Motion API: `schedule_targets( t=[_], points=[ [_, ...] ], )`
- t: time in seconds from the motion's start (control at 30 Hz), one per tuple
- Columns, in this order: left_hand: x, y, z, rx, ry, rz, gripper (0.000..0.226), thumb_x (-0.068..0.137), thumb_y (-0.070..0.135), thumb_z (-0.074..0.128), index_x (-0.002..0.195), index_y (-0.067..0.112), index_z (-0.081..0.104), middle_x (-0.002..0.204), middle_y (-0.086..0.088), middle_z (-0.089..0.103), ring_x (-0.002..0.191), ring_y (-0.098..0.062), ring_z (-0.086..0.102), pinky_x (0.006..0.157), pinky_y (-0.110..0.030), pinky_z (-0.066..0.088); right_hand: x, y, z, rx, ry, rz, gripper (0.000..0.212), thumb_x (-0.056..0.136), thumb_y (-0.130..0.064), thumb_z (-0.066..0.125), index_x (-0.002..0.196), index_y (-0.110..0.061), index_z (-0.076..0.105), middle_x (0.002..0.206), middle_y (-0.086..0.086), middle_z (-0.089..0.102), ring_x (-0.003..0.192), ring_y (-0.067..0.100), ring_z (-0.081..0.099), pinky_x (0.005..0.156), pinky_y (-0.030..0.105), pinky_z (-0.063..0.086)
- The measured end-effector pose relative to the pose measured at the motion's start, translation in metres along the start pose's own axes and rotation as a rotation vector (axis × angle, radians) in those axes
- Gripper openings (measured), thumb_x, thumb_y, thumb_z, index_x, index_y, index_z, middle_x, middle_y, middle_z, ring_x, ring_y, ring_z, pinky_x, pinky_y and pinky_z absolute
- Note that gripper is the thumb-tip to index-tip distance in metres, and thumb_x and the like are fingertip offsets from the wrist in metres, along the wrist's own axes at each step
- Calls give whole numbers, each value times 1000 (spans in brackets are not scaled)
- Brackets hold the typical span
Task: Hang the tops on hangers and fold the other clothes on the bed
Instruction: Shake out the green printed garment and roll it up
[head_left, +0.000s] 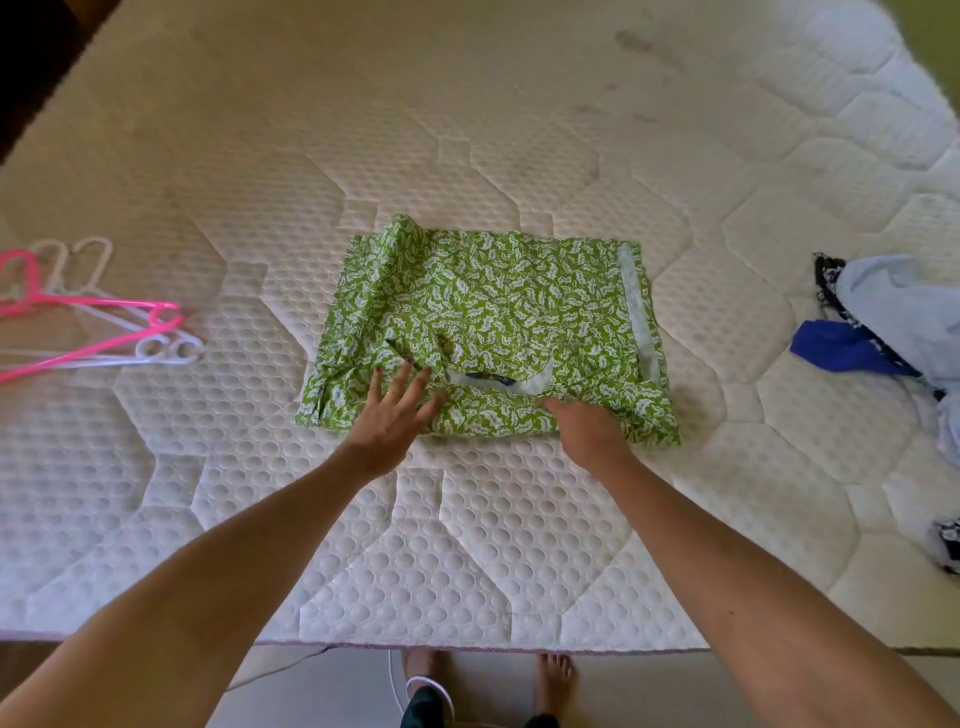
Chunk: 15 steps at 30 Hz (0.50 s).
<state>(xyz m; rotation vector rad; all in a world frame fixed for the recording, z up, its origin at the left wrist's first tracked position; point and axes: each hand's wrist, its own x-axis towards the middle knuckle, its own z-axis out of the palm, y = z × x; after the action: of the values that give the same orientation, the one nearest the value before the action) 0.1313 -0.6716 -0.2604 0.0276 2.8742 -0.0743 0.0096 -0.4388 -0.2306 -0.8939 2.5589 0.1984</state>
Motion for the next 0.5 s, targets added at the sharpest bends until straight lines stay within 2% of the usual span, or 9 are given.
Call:
schedule_targets(
  t=[0.07,0.13,0.17,0.23,0.3,0.4,0.5],
  points=[
    [-3,-2,1,49,38,36,72,81,-4,55,145,16,31,146,-14,37,132,-38,37,108,-55,27,2,0,-6,-11,-8,-1,48,93,1,34,134,-19,46,106,11,65,98,29,62,77,35,49],
    [-4,2,-7,-45,2,0,57,85,-2,48,138,15,38,128,-7,51,114,-26,52,97,-42,40,4,-5,-10,-50,-51,14,41,92,1,37,125,-15,54,108,10,65,100,27,62,79,34,49],
    [-1,5,-15,-76,-29,-33,50,88,-2,44,135,15,41,121,-5,54,105,-21,56,94,-37,41,7,-7,-13,-72,-81,34,37,92,1,39,120,-13,58,108,9,65,100,26,63,79,33,49],
    [10,8,-30,-102,-64,-105,41,90,-1,40,125,18,51,106,-2,64,92,-16,60,100,-34,37,11,-10,-17,-99,-133,76,28,92,-3,44,112,-11,61,105,6,66,98,24,63,80,33,46],
    [20,9,-42,-89,-118,-158,36,89,1,42,116,17,58,96,-2,67,89,-17,61,106,-36,32,14,-8,-17,-110,-156,97,22,91,-9,48,109,-13,61,103,4,65,100,22,61,94,37,39],
    [33,6,-51,-93,-257,-182,30,87,8,45,114,14,58,104,-4,66,100,-19,60,103,-37,35,17,-1,-18,-40,-182,142,21,88,-18,53,109,-14,57,90,1,60,98,21,60,106,42,25],
    [40,0,-53,-197,-344,-239,34,85,17,51,119,12,49,111,-6,62,108,-23,57,99,-38,39,18,9,-18,84,-163,190,40,84,-27,59,119,-13,45,98,2,62,101,24,58,105,43,26]
  ],
)
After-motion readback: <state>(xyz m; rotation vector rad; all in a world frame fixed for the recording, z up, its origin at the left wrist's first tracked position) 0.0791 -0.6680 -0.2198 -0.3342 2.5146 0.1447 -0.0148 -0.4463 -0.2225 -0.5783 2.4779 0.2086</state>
